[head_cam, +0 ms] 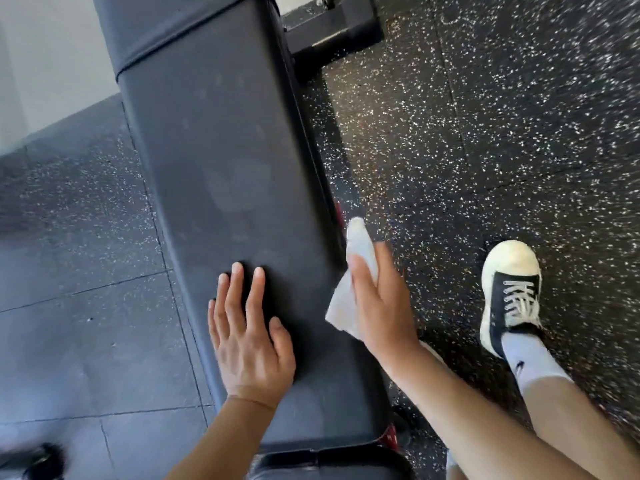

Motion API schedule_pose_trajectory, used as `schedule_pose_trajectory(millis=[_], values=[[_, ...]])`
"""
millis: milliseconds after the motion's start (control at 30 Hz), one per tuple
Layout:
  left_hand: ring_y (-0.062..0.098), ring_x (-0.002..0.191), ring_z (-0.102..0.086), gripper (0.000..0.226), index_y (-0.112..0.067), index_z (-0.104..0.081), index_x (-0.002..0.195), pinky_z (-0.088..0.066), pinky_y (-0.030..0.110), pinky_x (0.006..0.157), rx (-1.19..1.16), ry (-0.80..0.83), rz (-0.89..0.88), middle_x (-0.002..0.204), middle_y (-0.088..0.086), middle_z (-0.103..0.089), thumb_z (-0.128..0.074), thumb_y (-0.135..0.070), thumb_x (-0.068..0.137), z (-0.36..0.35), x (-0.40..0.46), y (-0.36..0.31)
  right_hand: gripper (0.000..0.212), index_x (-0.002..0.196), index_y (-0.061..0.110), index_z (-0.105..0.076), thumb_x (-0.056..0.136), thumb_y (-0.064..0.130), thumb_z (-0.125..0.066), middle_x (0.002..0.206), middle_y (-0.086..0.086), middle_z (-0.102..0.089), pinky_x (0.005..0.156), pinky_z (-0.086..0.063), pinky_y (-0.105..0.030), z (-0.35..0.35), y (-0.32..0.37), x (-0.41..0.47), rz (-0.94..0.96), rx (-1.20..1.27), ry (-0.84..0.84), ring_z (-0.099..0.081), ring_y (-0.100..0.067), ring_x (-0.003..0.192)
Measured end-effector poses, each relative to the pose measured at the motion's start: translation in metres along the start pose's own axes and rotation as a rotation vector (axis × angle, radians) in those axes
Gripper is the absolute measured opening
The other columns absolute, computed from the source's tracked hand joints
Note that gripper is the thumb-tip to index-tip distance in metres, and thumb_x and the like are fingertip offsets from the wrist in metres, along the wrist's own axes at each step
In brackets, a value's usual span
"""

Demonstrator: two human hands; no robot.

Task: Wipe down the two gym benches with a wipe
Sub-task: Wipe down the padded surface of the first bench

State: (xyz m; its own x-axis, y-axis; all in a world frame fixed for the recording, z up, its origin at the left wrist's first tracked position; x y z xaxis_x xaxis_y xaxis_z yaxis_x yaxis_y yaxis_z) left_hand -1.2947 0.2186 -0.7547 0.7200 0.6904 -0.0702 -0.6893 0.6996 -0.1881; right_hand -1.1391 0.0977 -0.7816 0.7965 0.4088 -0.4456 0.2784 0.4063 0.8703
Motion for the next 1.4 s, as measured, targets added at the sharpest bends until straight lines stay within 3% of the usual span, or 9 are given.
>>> schedule_pose_trajectory(millis=[67,300,467,667,767,967,1167,1300,1400], values=[[0.030,0.162,-0.018,0.069,-0.019,-0.034,0.163,-0.020,0.059,0.127,0.009,0.001,-0.004,0.174,0.006,-0.023,-0.039,-0.026,0.094,-0.001,0.001,-0.001,0.027,0.091,0.022,-0.045,0.103,0.045,-0.042,0.074,0.005,-0.051,0.075,-0.047,-0.054,0.013,-0.017,-0.038,-0.062,-0.039,0.022,-0.053,-0.022,0.073],[0.029,0.162,-0.016,0.068,-0.019,-0.032,0.163,-0.018,0.058,0.128,0.004,0.001,-0.007,0.174,0.004,-0.020,-0.038,-0.026,0.095,0.000,0.001,-0.004,0.027,0.081,0.029,-0.035,0.101,0.046,-0.044,0.066,0.012,-0.049,0.064,-0.036,-0.042,-0.004,0.018,0.017,-0.037,0.010,-0.015,-0.044,-0.013,0.063],[0.030,0.162,-0.016,0.068,-0.017,-0.033,0.163,-0.017,0.057,0.129,0.004,0.009,-0.010,0.173,0.008,-0.022,-0.037,-0.025,0.096,0.000,0.001,-0.004,0.023,0.086,0.024,-0.042,0.105,0.036,-0.049,0.070,0.011,-0.051,0.074,-0.049,-0.052,-0.024,0.049,0.082,-0.003,0.101,-0.051,-0.053,-0.022,0.070],[0.032,0.162,-0.016,0.069,-0.016,-0.033,0.163,-0.018,0.060,0.127,-0.009,0.015,0.007,0.174,0.007,-0.022,-0.038,-0.024,0.094,0.003,0.000,-0.009,0.024,0.089,0.026,-0.041,0.105,0.043,-0.044,0.070,0.012,-0.045,0.066,-0.041,-0.043,0.012,-0.016,-0.038,-0.032,0.010,-0.003,-0.046,-0.014,0.067],[0.031,0.162,-0.016,0.070,-0.017,-0.033,0.163,-0.018,0.059,0.128,-0.005,0.019,0.006,0.174,0.007,-0.021,-0.040,-0.024,0.094,0.004,0.002,-0.008,0.030,0.097,0.022,-0.048,0.106,0.049,-0.040,0.077,0.007,-0.050,0.072,-0.046,-0.050,0.026,-0.048,-0.102,-0.083,-0.026,0.010,-0.052,-0.018,0.074],[0.030,0.162,-0.016,0.072,-0.019,-0.033,0.163,-0.017,0.055,0.129,-0.011,-0.005,-0.005,0.174,0.005,-0.022,-0.042,-0.024,0.092,0.002,0.001,-0.005,0.022,0.085,0.030,-0.040,0.103,0.041,-0.041,0.071,0.010,-0.047,0.066,-0.040,-0.039,0.018,-0.034,-0.087,-0.083,-0.065,-0.060,-0.045,-0.013,0.067],[0.026,0.162,-0.015,0.071,-0.024,-0.031,0.164,-0.016,0.054,0.129,-0.015,-0.007,0.018,0.175,0.001,-0.020,-0.041,-0.026,0.093,0.000,-0.003,-0.003,0.022,0.094,0.012,-0.049,0.100,0.033,-0.053,0.090,0.001,-0.053,0.071,-0.040,-0.045,-0.021,0.047,0.044,0.237,-0.156,-0.161,-0.047,-0.022,0.078],[0.025,0.163,-0.015,0.071,-0.025,-0.031,0.164,-0.015,0.053,0.130,-0.004,0.002,0.028,0.175,0.000,-0.019,-0.040,-0.028,0.094,0.001,-0.002,-0.004,0.020,0.098,0.008,-0.067,0.087,0.022,-0.074,0.104,-0.011,-0.058,0.069,-0.043,-0.040,-0.045,0.096,0.095,0.662,-0.559,-0.087,-0.057,-0.030,0.086],[0.024,0.163,-0.013,0.071,-0.026,-0.030,0.165,-0.014,0.051,0.131,-0.017,0.010,0.030,0.175,0.001,-0.021,-0.040,-0.028,0.094,0.002,-0.001,-0.005,0.013,0.096,0.013,-0.069,0.087,0.023,-0.071,0.102,-0.007,-0.062,0.069,-0.041,-0.043,-0.058,0.106,0.083,0.814,-0.800,0.023,-0.059,-0.029,0.087]])
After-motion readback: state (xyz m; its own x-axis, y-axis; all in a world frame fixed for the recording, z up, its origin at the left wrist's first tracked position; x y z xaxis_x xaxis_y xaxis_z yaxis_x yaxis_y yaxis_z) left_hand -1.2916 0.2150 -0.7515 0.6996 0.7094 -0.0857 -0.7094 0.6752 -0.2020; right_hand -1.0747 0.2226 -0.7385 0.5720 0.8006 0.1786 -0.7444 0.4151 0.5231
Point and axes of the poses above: each hand's wrist, its own x-axis towards the middle knuckle, its own z-axis out of the back of the hand, y = z × x, the point moved 1 cm from there along x, towards the middle knuckle
